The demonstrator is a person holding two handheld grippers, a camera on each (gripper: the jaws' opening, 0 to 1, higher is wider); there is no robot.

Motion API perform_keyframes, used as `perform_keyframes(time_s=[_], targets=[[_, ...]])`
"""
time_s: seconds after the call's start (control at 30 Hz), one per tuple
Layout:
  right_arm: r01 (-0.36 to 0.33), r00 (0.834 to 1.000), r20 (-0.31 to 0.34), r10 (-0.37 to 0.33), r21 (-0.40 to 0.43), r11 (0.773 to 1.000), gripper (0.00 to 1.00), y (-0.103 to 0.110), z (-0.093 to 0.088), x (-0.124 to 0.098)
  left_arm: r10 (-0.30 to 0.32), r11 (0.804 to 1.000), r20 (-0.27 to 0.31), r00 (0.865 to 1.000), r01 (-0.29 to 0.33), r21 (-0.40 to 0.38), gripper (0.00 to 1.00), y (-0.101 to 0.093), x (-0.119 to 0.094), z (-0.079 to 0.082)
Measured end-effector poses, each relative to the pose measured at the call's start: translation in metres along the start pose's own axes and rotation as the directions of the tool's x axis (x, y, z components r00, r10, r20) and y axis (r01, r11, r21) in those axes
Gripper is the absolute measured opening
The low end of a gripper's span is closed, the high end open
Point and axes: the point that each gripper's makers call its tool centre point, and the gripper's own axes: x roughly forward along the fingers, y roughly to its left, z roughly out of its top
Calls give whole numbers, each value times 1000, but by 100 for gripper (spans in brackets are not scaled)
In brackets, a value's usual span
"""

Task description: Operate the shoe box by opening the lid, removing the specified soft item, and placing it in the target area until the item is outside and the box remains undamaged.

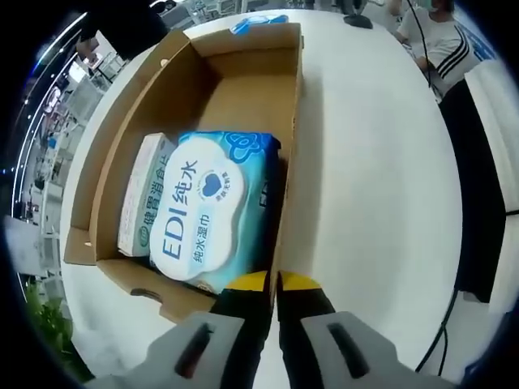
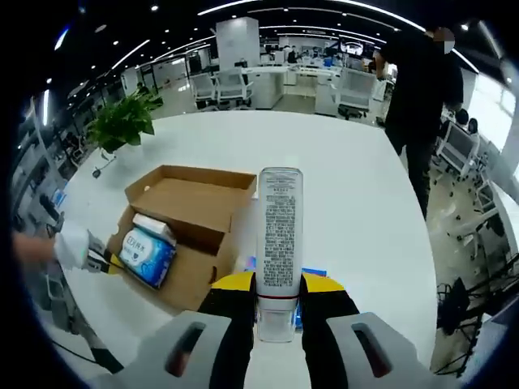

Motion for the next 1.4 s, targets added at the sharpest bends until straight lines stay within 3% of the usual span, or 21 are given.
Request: perform_keyframes(time_s=[0.13,0.33,0.9,1.2,1.4], targets=[[15,997,-70,-16,-13,1000,18,-24,-12,7,8,1000,4,1000,-8,15,2,-1,0,0],[38,994,-107,-38,-4,999,18,-45,-20,4,12,1000,5,1000,-12,23,2,-1,0,0],[29,985,-173,-17,70,997,18,-59,-43,4,15,1000,10,1000,-15,10,2,-1,-1,0],[80,963,-261,-72,22,997,18,-85,-74,19,16,1000,11,1000,-16,3,2,1,0,0],[86,960,-269,-74,31,996,18,-95,-81,29,18,1000,8,1000,-18,-6,2,0,-1,1]])
